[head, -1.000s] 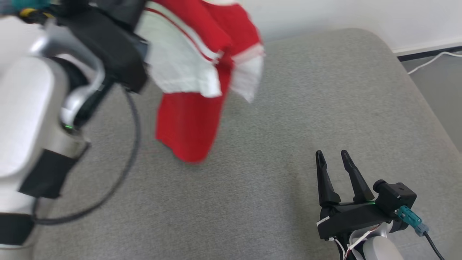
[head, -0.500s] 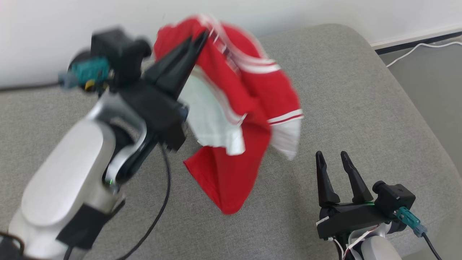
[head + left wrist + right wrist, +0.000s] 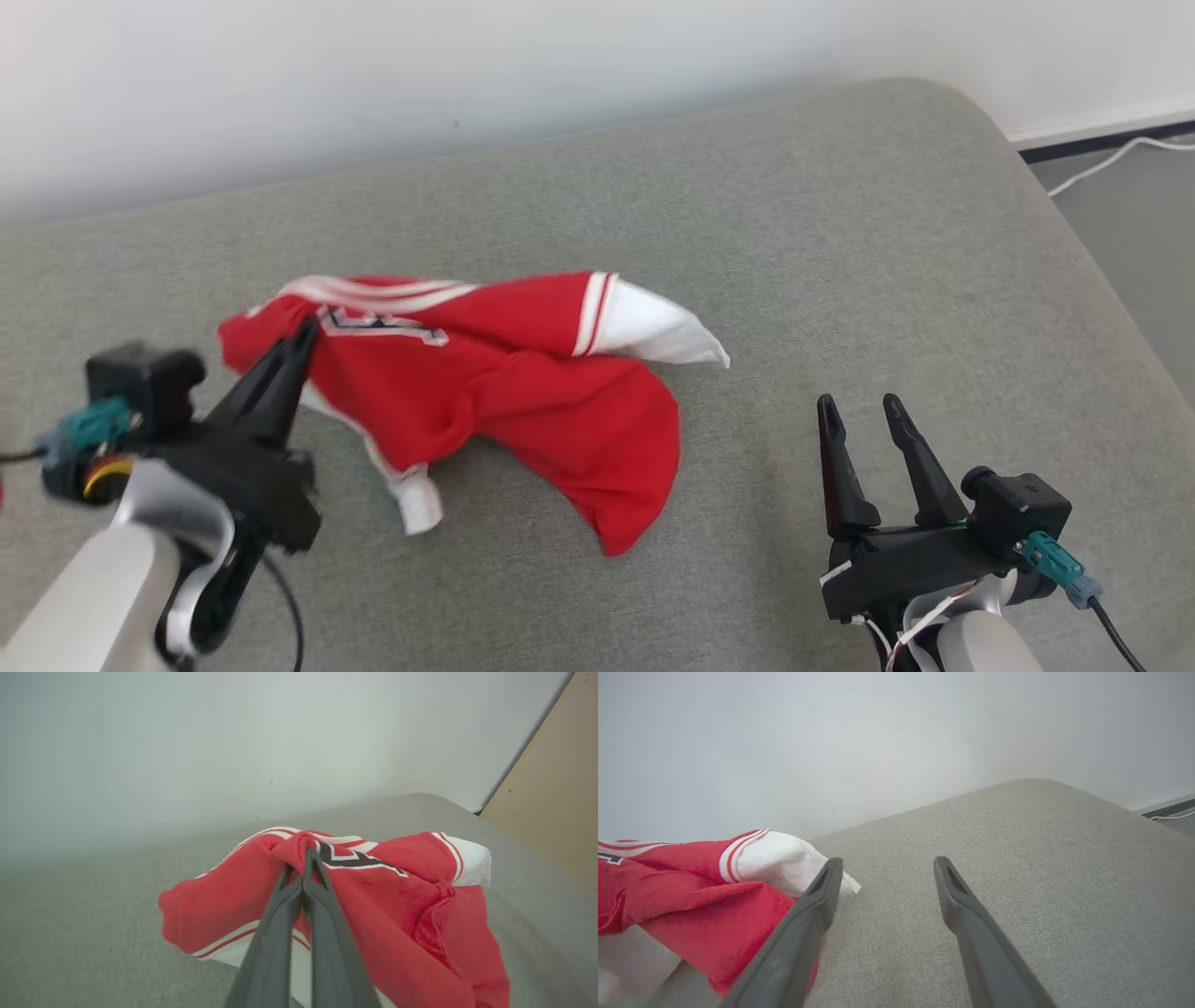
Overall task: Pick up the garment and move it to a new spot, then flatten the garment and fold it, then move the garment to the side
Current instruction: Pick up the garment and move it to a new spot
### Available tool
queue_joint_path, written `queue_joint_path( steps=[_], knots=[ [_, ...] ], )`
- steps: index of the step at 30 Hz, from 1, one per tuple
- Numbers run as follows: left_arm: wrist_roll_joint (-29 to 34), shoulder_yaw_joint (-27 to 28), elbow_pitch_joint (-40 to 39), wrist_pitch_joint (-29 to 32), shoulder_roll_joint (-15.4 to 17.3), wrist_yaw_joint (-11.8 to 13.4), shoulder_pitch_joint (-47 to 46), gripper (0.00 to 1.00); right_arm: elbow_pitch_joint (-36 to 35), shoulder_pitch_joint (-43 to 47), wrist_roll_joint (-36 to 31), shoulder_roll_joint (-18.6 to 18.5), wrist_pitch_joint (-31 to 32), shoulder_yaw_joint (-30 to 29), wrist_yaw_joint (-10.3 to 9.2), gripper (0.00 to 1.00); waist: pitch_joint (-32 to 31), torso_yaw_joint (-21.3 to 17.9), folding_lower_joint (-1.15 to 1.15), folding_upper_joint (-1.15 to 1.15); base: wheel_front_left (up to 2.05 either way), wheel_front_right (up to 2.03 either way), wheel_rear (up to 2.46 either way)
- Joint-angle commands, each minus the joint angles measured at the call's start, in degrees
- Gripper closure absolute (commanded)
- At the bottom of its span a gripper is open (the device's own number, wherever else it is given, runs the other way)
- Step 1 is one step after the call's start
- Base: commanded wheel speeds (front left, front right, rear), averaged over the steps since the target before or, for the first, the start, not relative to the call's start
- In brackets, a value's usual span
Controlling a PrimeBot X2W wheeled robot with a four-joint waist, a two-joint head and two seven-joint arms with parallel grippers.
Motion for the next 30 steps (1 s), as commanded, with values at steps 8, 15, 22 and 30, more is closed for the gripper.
queue_joint_path(
  steps=[8, 15, 22, 30],
  knots=[
    [-1.05, 1.76, 3.61, -3.64, 2.0, 2.0, 8.24, 1.0, -0.82, 1.53, -0.98, -0.06, 1.27, 0.43, 0.02, 0.0, -1.8, 2.33, 0.0, 0.0, 0.0, 0.0, 0.0],
    [-2.37, 1.94, 6.95, -6.91, 0.17, 2.71, 13.39, 1.0, -1.69, 2.52, -1.55, -0.06, 2.33, 0.36, 0.02, 0.0, -2.11, 3.67, 0.0, 0.0, 0.0, 0.0, 0.0],
    [-1.82, 0.55, 12.35, -10.39, -2.73, 2.56, 14.66, 1.0, -2.53, 2.72, -2.25, -0.06, 3.37, 0.32, 0.02, 0.0, -2.25, 4.94, 0.0, 0.0, 0.0, 0.0, 0.0],
    [-2.29, -0.17, 15.22, -13.09, -4.85, 2.06, 15.41, 0.18, -2.96, 3.0, -2.34, -0.06, 3.83, 0.0, 0.02, 0.0, -2.34, 6.2, 0.0, 0.0, 0.0, 0.0, 0.0]
  ],
)
